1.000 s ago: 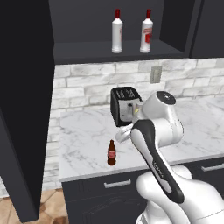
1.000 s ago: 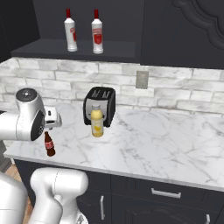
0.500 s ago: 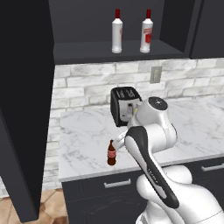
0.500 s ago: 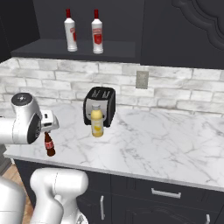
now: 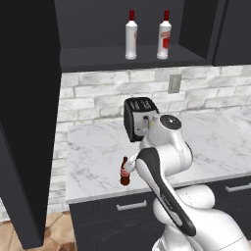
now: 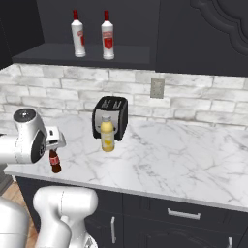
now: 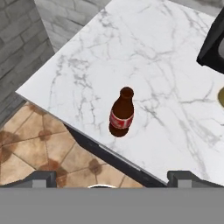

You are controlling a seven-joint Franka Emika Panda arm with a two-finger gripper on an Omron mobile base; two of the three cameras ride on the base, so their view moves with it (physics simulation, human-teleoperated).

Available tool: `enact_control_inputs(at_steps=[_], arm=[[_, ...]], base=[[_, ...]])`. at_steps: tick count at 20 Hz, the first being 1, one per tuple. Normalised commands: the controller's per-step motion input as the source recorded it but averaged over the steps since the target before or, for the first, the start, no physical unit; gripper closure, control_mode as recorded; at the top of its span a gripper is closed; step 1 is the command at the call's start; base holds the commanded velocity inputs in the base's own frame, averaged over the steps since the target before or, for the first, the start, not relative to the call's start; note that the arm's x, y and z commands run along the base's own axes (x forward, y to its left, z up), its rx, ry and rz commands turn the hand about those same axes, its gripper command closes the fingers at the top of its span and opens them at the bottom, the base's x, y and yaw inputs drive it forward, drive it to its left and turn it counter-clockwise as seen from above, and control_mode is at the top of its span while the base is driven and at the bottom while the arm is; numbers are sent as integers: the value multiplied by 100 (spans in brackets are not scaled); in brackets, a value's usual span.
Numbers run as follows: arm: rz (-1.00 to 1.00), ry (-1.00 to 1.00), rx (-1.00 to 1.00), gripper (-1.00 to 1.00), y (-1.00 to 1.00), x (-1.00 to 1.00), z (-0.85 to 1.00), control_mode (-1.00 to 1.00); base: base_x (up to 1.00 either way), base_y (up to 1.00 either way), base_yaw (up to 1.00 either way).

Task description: Sort all alcoholic drinks to one cabinet, and non-alcoholic drinks to the other.

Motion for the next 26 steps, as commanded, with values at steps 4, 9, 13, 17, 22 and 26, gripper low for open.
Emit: enact_control_inputs(at_steps=[4, 9, 13, 17, 22, 26], arm=[[0, 0, 0, -100, 8, 11, -26, -100], [0, 1, 0, -100, 6, 14, -23, -100], [0, 3, 0, -100, 11, 18, -18, -100], [0, 3, 0, -100, 11, 15, -16, -100], [0, 2, 0, -100, 7, 19, -16, -100], [0, 1, 0, -100, 2, 21, -11, -100]], base=[[0, 0, 0], [0, 0, 0], [0, 0, 0], [0, 0, 0], [0, 0, 0], [0, 0, 0]])
